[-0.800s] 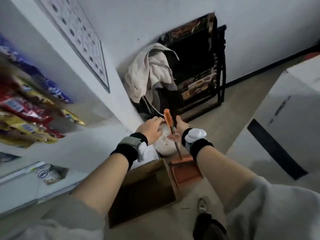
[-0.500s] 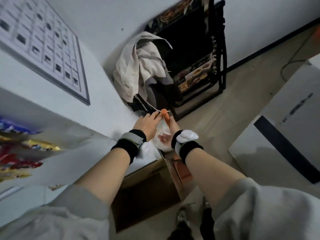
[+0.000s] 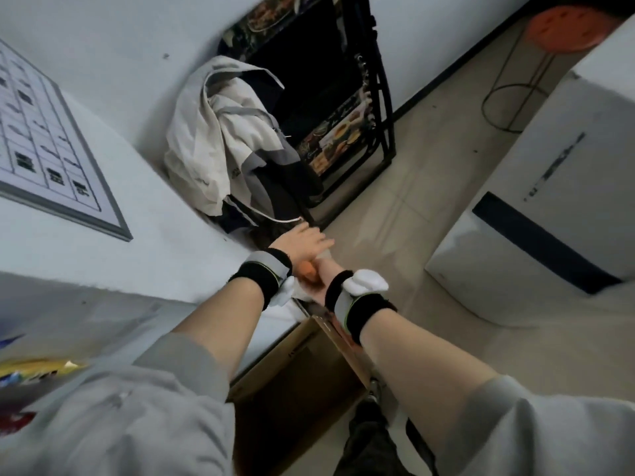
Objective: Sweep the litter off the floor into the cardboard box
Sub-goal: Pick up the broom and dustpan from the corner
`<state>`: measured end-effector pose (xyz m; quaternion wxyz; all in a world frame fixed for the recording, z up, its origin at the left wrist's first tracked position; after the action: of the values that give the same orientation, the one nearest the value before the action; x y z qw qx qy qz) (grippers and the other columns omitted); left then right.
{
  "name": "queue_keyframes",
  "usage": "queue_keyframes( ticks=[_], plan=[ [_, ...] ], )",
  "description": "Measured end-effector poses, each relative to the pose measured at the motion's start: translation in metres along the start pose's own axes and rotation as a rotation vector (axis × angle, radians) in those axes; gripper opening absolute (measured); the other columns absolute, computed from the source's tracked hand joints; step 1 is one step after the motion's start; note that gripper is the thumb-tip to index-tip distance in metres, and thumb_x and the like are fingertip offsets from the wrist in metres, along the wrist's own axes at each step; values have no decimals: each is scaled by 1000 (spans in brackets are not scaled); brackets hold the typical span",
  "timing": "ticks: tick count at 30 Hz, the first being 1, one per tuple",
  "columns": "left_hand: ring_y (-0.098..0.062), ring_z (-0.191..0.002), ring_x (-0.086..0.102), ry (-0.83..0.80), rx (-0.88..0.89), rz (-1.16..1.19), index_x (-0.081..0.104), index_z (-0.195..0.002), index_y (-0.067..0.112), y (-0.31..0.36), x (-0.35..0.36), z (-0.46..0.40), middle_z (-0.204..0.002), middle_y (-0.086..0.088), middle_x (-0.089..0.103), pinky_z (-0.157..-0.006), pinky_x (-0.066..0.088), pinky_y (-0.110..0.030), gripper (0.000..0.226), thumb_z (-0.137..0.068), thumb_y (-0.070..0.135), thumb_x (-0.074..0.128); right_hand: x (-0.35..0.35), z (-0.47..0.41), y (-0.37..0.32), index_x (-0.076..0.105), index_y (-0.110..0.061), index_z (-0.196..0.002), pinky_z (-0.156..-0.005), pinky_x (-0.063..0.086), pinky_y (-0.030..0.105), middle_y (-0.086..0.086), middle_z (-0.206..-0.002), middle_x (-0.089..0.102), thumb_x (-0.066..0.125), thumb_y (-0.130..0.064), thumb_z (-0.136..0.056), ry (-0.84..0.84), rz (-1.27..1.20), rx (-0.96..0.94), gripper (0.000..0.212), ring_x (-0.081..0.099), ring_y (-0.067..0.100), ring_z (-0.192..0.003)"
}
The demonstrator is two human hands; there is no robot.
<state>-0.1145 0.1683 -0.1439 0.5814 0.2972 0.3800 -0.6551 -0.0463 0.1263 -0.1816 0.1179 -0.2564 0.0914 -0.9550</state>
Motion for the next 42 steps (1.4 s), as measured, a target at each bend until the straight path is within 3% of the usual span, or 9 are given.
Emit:
queue_keyframes(
  ticks=[3, 7, 13, 17, 24, 30, 33, 36, 42],
  plan=[
    [-28, -132, 41, -270, 141, 73, 41, -141, 20, 24, 44, -1, -142, -12, 45, -109, 26, -39, 42, -99, 26, 38, 1, 5, 25, 42, -16, -72, -37, 42, 16, -5, -35, 48, 28, -10, -102, 54, 78, 11, 33, 48, 6, -34],
    [-24, -130, 41, -287, 145, 108, 52, -128, 17, 32, 70, 4, -138, -5, 49, -106, 29, -43, 33, -98, 24, 40, -8, 8, 35, 54, -4, -84, -61, 55, 30, 8, -63, 55, 40, 4, -90, 131, 173, -63, 17, 54, 13, -58],
    [-29, -135, 30, -207, 50, 55, 46, -135, 4, 39, 85, 13, -142, -14, 40, -114, 14, -41, 46, -92, 17, 52, -18, 11, 43, 62, -5, -104, -56, 58, 27, 14, -97, 68, 51, -4, -88, 157, 193, 14, 19, 65, 24, -101],
    [-30, -127, 37, -114, 48, -6, 51, -129, 6, 49, 73, 25, -137, -11, 44, -103, 25, -38, 36, -95, 18, 46, -29, 42, 41, 52, -6, -72, -32, 45, 17, 10, -68, 54, 51, -4, -90, 139, 269, 83, 18, 55, 18, -62],
    [-30, -117, 44, 11, 63, -174, 48, -128, 14, 64, 50, 30, -127, -7, 48, -90, 31, -41, 36, -93, 13, 40, -39, 106, 13, 47, -9, -69, -35, 39, 15, 5, -49, 50, 43, 3, -91, 194, 739, -89, 25, 46, 11, -34],
    [-28, -66, 57, 197, 123, -196, 41, -94, 22, 88, 30, 19, -75, -8, 57, -63, 41, -41, 46, -67, 8, 76, -55, 106, 13, 53, -8, -103, -59, 44, 28, 13, -101, 59, 50, -17, -95, 265, 1377, -222, 13, 55, 26, -82],
    [-31, -85, 59, 67, 88, -163, 41, -108, 23, 96, 40, 12, -96, -9, 57, -71, 39, -44, 29, -86, 15, 58, -73, 104, 22, 44, -5, -136, -89, 45, 35, 16, -131, 54, 48, -14, -98, 320, 1381, -272, 39, 56, 32, -116],
    [-35, -101, 58, -64, 141, -71, 35, -127, 23, 113, 47, 9, -121, -14, 51, -78, 48, -45, 33, -96, 19, 43, -90, 102, 34, 46, -10, -135, -94, 46, 37, 13, -130, 55, 49, -16, -97, 379, 1429, -253, 39, 56, 32, -118],
    [-34, -85, 59, -118, 147, 98, 33, -109, 27, 140, 53, 7, -103, -15, 57, -71, 49, -44, 17, -94, 26, 40, -109, 102, 42, 50, -7, -123, -87, 49, 38, 15, -121, 61, 52, -15, -94, 437, 1522, -249, 30, 60, 34, -111]
  ],
)
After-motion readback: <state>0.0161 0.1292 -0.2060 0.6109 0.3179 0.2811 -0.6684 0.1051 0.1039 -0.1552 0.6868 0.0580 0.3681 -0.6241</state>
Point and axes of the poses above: each hand's wrist, its own z-axis away from the middle knuckle, its own x-axis out of the palm, y = z × x, the point moved 9 cm from there along -z, towards the middle knuckle
